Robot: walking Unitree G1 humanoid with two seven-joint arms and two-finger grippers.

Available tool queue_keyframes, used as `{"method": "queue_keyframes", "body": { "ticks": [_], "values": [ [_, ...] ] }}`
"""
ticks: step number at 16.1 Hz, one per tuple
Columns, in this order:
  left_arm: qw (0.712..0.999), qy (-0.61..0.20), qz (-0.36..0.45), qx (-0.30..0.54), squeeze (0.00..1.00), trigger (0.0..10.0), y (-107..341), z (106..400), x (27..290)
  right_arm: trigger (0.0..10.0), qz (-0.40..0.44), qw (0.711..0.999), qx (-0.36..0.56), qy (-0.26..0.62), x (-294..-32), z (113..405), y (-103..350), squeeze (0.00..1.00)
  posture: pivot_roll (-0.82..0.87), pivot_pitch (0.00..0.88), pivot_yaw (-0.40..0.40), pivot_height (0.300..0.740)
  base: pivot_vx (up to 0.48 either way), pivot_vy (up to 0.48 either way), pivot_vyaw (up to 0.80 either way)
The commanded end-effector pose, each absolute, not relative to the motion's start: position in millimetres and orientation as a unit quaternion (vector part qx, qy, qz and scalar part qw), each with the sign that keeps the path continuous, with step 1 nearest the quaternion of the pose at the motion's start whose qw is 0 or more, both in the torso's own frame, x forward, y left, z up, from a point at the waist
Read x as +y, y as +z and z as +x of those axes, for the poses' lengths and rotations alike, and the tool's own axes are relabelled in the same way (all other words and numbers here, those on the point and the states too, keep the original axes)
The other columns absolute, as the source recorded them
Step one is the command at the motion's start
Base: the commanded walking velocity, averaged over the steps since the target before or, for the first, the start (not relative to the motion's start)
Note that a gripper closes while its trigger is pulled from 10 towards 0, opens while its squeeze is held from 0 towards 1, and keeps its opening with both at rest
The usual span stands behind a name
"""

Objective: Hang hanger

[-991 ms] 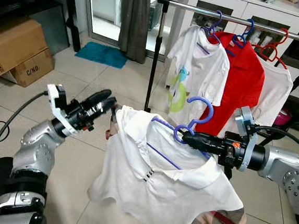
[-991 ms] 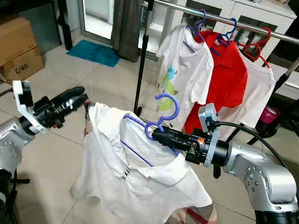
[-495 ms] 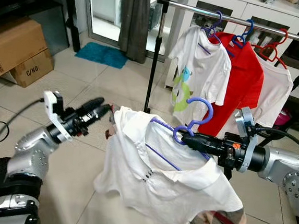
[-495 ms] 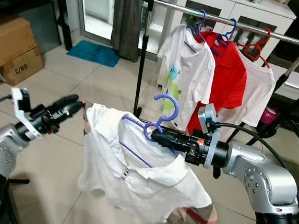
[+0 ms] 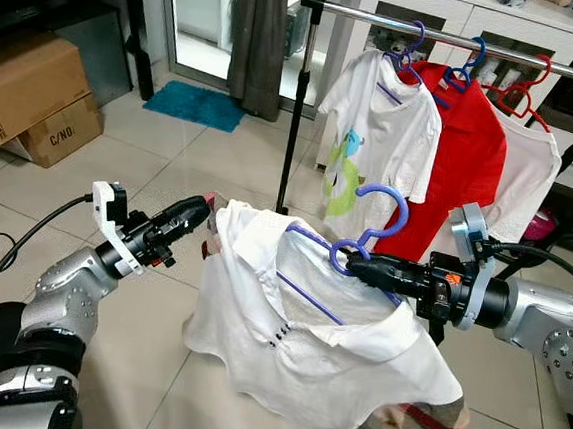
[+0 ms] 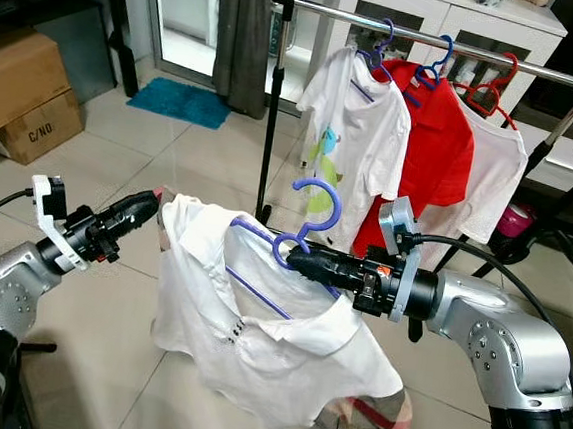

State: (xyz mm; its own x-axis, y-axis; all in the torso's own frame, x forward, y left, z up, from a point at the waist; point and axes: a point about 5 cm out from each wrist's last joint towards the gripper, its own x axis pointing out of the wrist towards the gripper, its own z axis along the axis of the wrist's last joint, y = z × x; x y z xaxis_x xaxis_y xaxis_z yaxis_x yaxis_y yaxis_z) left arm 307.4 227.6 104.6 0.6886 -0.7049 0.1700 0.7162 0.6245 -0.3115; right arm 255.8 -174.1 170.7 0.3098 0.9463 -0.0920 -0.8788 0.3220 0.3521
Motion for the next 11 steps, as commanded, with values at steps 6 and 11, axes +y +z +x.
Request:
{"method": "queue_keyframes", "body": {
  "ticks": [6,11],
  "values": [
    [0.892,-0.419,-0.167,-0.023,0.0,0.0,115.0,314.9,223.1,10.0,0.113,0.8,0.12,0.577,-175.4,256.1,182.8,0.0,-0.17,0.0,-0.045,0.74,0.0,0.0,0.0],
    [0.892,-0.421,-0.165,-0.032,0.0,0.0,119.9,316.9,224.3,10.0,0.113,0.801,0.122,0.576,-174.9,256.6,181.7,0.0,-0.17,0.0,-0.046,0.74,0.0,0.0,0.0]
  ]
}}
